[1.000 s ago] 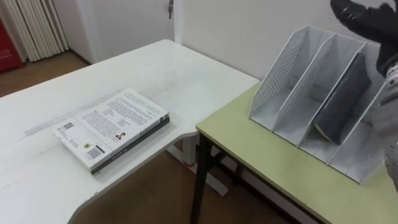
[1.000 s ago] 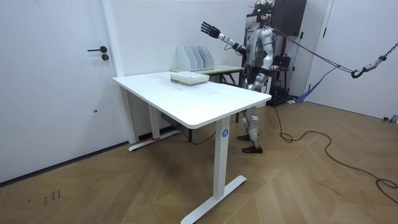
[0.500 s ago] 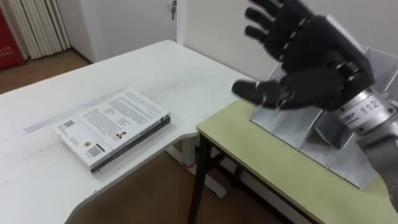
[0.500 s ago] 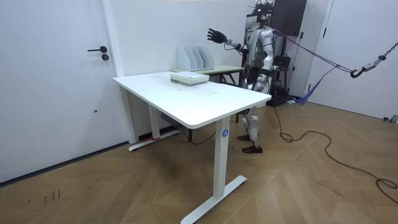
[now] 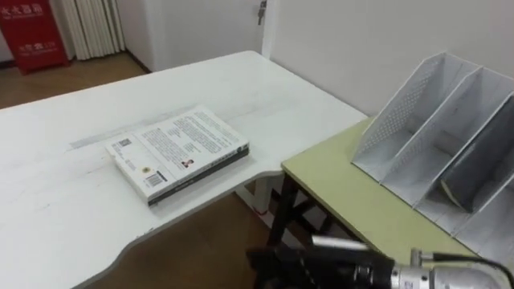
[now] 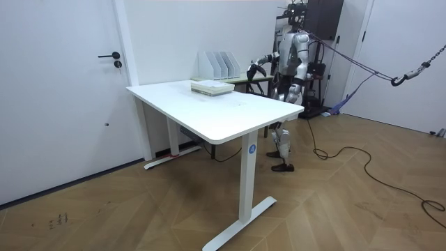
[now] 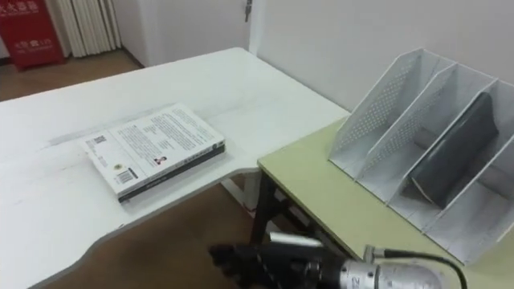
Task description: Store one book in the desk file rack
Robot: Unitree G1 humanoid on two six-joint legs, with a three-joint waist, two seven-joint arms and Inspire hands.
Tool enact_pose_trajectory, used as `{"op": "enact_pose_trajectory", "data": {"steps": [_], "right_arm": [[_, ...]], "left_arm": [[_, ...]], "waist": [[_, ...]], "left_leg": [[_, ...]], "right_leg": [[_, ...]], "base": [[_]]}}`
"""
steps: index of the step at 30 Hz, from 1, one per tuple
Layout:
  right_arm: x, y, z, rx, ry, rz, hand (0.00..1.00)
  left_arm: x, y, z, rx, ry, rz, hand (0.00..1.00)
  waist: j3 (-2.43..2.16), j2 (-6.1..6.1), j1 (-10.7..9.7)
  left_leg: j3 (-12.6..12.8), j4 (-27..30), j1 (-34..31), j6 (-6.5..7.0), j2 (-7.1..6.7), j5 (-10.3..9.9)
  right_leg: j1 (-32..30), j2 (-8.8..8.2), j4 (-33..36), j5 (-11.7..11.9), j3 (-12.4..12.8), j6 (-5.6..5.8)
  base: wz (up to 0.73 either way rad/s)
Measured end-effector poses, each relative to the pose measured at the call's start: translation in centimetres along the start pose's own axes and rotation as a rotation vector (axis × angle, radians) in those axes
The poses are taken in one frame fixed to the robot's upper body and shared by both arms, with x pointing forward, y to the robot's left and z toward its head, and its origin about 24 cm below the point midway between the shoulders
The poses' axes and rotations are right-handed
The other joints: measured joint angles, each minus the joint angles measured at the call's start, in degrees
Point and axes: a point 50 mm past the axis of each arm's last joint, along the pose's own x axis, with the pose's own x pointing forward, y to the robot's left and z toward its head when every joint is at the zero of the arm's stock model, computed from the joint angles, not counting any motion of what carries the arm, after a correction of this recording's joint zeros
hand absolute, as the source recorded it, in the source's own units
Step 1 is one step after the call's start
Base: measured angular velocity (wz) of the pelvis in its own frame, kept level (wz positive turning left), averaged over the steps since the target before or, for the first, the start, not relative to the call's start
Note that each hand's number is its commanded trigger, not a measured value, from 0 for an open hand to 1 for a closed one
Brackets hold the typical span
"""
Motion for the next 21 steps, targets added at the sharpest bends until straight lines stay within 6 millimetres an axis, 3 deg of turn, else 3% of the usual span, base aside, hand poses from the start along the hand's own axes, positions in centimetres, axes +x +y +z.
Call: {"op": "enact_pose_trajectory", "data": {"steps": [1,6,14,18,21], "right_arm": [[0.0,0.7,-1.9,0.026,0.081,0.018,0.0],[-0.1,2.4,-8.8,0.152,0.39,0.014,0.0],[-0.5,3.3,-13.6,0.359,0.494,-0.105,0.0],[-1.4,4.4,-16.2,0.517,0.53,-0.225,0.0],[-2.4,5.4,-18.1,0.597,0.587,-0.347,0.0]], "left_arm": [[0.0,0.1,-0.3,-0.001,0.013,0.007,0.0],[0.1,0.0,-0.6,0.001,0.022,0.025,0.0],[0.2,0.1,-0.9,-0.014,0.022,0.069,0.0],[0.1,0.1,-1.5,-0.044,0.029,0.088,0.0],[0.2,-0.1,-2.2,-0.058,0.041,0.113,0.0]], "waist": [[-0.41,0.1,0.22],[-0.66,0.94,0.04],[-0.78,0.77,-0.13],[-0.77,1.2,-0.72],[-0.81,2.19,-1.2]], "left_leg": [[-0.01,0.02,-0.41,-0.01,0.01,0.01],[0.13,0.19,-0.38,-0.03,-0.2,0.03],[-0.04,0.1,0.41,-0.01,-0.44,-0.09],[-0.21,0.09,0.5,0.01,-0.6,-0.08],[-0.21,-0.19,0.96,0.04,-0.83,-0.06]], "right_leg": [[-0.45,0.03,0.06,0.0,0.01,0.0],[-0.61,-0.05,0.01,-0.02,-0.28,-0.04],[0.71,0.03,-0.45,0.0,-0.23,-0.07],[1.26,0.01,-1.14,0.06,-0.38,0.02],[1.65,-0.12,-1.2,-0.14,-0.4,0.27]], "base": [[0.0],[-0.02],[0.02],[0.05],[0.02]]}}
